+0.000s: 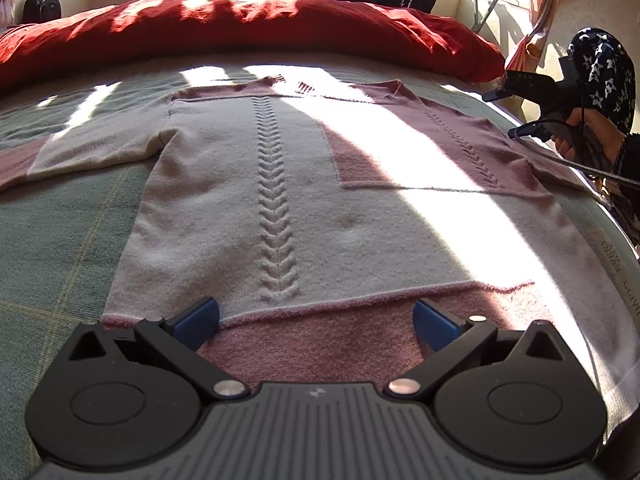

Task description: Fold clothes

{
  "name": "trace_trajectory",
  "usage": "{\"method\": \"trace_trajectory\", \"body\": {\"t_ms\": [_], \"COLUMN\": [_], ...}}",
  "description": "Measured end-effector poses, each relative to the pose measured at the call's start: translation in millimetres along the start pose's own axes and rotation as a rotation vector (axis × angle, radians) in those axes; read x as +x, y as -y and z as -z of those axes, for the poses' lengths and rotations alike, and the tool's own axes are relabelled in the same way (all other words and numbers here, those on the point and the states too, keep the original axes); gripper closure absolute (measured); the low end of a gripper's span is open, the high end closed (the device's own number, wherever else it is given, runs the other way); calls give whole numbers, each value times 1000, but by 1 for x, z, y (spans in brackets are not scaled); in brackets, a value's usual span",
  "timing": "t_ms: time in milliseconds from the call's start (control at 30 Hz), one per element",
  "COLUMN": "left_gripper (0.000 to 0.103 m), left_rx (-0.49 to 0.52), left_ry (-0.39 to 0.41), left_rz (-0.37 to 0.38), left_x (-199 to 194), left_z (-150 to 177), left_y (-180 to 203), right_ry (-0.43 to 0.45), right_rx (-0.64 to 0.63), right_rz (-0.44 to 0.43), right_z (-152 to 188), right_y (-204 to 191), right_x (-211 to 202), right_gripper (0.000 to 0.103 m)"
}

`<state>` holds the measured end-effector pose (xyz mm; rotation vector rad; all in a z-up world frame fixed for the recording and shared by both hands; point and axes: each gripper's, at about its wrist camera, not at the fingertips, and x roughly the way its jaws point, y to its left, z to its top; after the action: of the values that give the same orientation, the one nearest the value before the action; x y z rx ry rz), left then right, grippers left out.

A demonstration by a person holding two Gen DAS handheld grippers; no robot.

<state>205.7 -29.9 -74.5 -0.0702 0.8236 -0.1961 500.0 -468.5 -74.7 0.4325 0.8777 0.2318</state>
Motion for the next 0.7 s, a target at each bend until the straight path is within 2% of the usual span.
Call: {"method": "trace_trajectory", "body": {"t_ms": [167,267,333,433,533,633,700], "left_gripper": [1,1,1,1,1,0,1], "left_rx": [4,16,17,11,10,12,17], "left_ry": [1,-2,-3,-4,-5,-6,-9], "left_rz": [-4,-12,-12,-7,-10,-16,-17], "left_x": [2,3,1,-1,-1,-1,-2], "left_z": [0,0,1,2,2,3,3], "left_y": [1,3,4,3,3,4,5], "right_ry": [-73,-90,-47,41,-18,-87,-130], "right_rx": [-35,-39,-4,50,56,-6,-68], "right_rz": [-84,-1,45,133,50,-18,24], "right_z": [13,21,20,17,20,34,43], "right_y": [7,27,48,57,54,46,45], "right_x": [-28,-31,-40,-61,-69,-69,-64], "right_gripper": [0,0,0,0,0,0,0]}}
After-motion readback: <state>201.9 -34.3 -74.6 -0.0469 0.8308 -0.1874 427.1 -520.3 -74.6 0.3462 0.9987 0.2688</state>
